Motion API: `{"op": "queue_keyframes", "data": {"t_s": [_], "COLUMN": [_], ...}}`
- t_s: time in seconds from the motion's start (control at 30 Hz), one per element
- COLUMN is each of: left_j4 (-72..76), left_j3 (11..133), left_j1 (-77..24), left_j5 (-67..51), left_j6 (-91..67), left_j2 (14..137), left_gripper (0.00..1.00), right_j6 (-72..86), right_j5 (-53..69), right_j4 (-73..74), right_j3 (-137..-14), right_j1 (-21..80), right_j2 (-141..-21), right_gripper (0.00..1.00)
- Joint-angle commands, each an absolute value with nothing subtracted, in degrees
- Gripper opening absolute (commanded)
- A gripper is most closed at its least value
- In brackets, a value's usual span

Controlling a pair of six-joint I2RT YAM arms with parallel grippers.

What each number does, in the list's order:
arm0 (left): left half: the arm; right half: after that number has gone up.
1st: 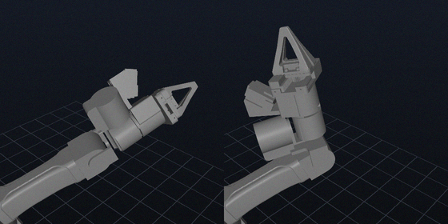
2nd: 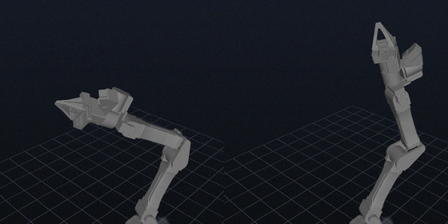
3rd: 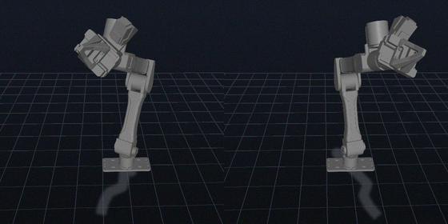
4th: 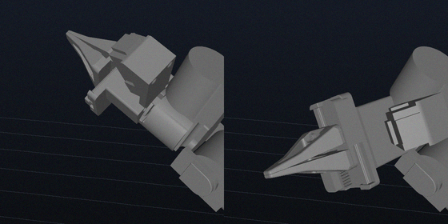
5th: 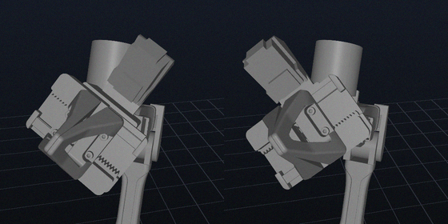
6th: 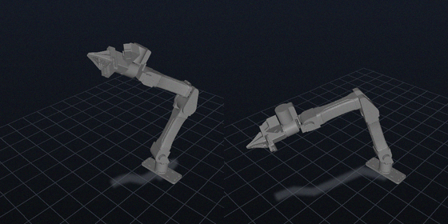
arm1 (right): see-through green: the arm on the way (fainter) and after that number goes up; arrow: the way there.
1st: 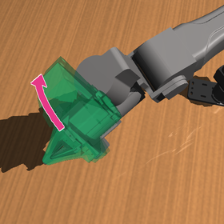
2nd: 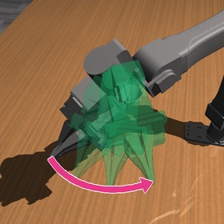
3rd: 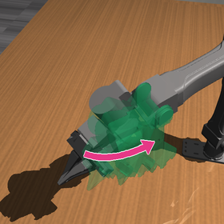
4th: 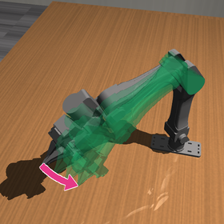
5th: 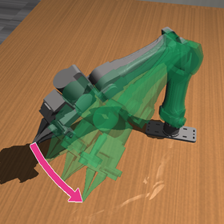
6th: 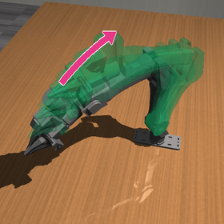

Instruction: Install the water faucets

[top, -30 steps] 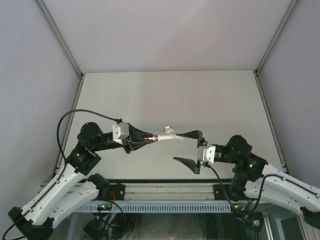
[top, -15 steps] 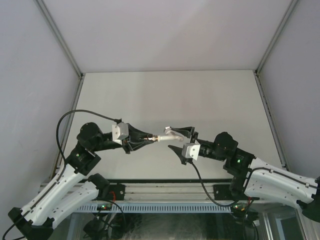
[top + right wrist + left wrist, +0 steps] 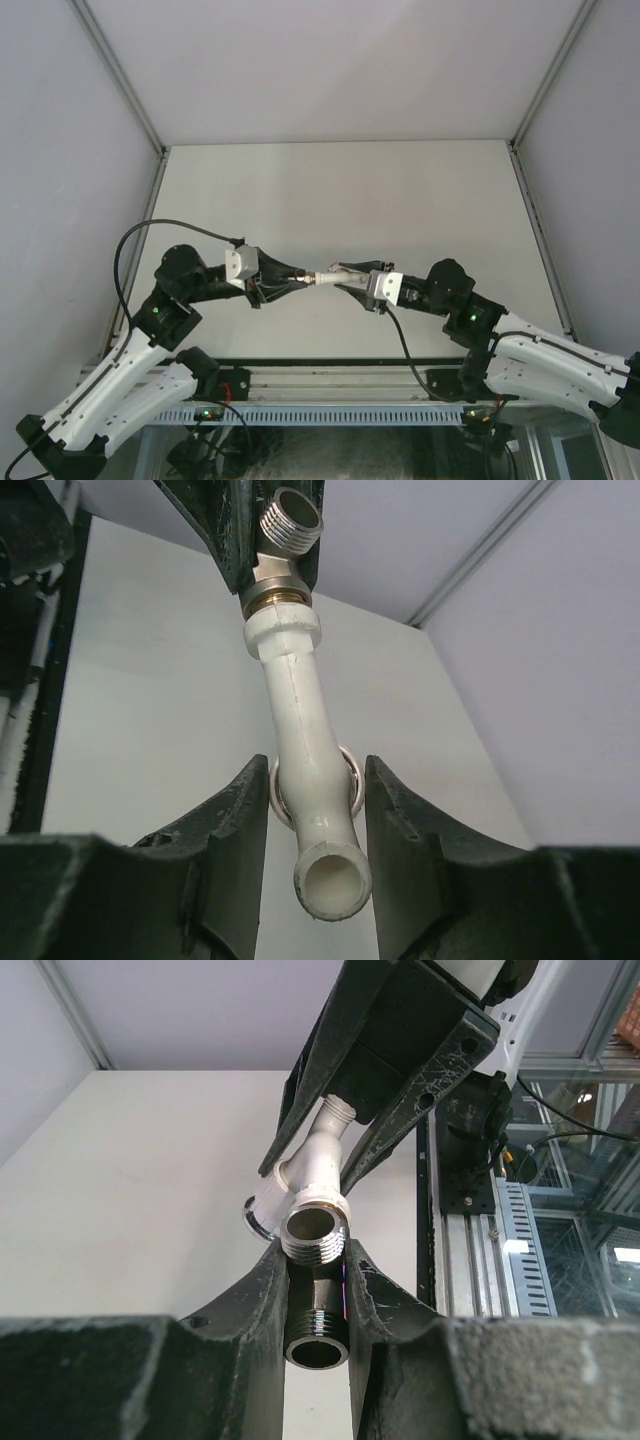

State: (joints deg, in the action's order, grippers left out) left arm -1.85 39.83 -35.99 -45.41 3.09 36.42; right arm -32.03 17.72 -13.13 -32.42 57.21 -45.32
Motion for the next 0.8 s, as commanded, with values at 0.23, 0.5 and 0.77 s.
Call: {"op": "queue_keyframes", "data": {"t_s": [0.23,0.5,0.77], "left_j4": [0.3,0.0,-0.4], "left_j3": [41.5,41.4,41.0], "left_j1": [-36.1,-36.1,-36.1], "left_j5": [-44.7,-44.7,-44.9], "left_j6": [6.6,8.1,9.5], "left_j2": [37.1,36.8,36.3], "left_gripper": [0.00,0.00,0.00], "right_j6": [5.5,37.3,63.3], "right_j5": [46.1,49.9,48.0], "right_j4": [-22.0,-24.9,-30.1], "right_j3": [-35.1,-37.3,-37.6], "right_j1": [44.0,43.0,42.9], "right_j2": [-46.3,-51.9,-55.8], "right_gripper": [0.00,0.00,0.00]}}
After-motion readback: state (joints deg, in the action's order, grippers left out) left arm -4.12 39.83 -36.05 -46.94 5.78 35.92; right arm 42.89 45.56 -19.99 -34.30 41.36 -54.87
